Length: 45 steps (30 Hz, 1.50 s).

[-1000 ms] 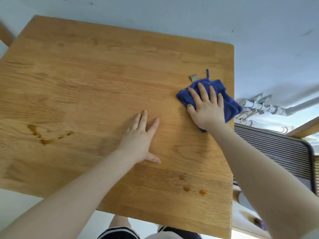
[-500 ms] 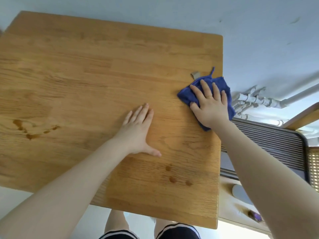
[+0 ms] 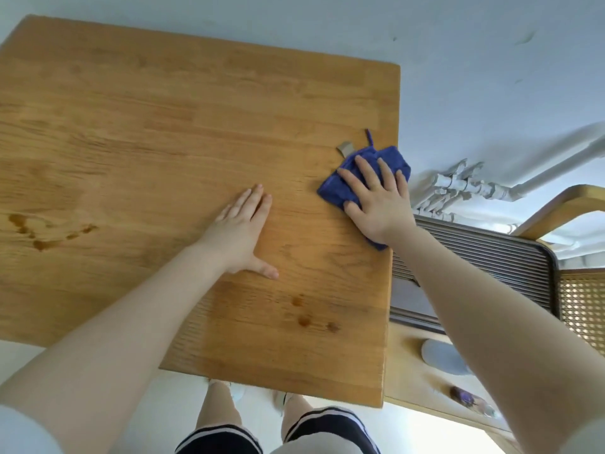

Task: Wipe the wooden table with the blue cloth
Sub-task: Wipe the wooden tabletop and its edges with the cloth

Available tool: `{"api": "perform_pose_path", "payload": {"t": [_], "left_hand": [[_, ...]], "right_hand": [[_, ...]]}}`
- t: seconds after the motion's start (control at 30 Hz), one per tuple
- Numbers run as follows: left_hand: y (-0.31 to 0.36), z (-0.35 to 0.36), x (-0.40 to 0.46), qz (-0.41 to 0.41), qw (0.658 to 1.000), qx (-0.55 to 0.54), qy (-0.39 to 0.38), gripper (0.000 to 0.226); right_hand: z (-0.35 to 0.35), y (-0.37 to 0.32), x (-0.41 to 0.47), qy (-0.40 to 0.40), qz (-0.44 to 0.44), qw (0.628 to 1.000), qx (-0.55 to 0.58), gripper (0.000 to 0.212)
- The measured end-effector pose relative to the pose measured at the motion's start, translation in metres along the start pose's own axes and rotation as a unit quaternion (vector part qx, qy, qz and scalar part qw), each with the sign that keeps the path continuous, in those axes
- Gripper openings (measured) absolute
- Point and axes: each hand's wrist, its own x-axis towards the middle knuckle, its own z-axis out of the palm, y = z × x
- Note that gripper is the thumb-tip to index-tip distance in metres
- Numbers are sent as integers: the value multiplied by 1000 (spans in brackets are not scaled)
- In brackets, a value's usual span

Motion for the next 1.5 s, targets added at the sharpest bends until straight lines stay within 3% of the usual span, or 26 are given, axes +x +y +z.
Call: {"api": "perform_pose_path", "payload": {"t": [0.1,0.3,0.43,0.57,0.67,0.8,0.97,1.1,1.17,1.3,1.43,1.5], "left_hand": [[1,-1,-3,1,1000,15,10,136],[9,-10,-8,-18,999,29,8,134],[9,-9,-11,-23,998,50,22,132],[2,2,-34,37,997,23,59,118],[-9,16,-65,114,993,22,9,120],[-23,39,-90,88,994,54,-24,129],[-38,36,-90,99,993,65,-3,122],[-47,43,-98,82,996,39,20,124],[-51,45,-103,67,997,30,23,125],[-58,49,-106,50,997,39,33,126],[-63,53,-102,8,997,65,48,136],[-66,53,-96,1,996,71,58,141]], "right_hand": [[2,-11,-22,-10,-15,1000,-20,70],[26,-47,-133,-26,-130,990,-40,61],[24,-31,-131,-37,-196,978,-55,61],[12,-36,-91,-45,-56,997,-40,65],[14,-56,-92,-46,5,997,-59,60],[36,-98,-141,-18,-71,995,-71,65],[44,-105,-153,-23,-166,982,-82,57],[32,-98,-115,-25,11,999,-37,52],[32,-106,-116,-35,52,998,-30,52],[45,-145,-156,-20,-38,998,-49,60],[51,-153,-162,-11,-150,987,-63,54],[47,-143,-144,9,-137,991,-3,57]]}}
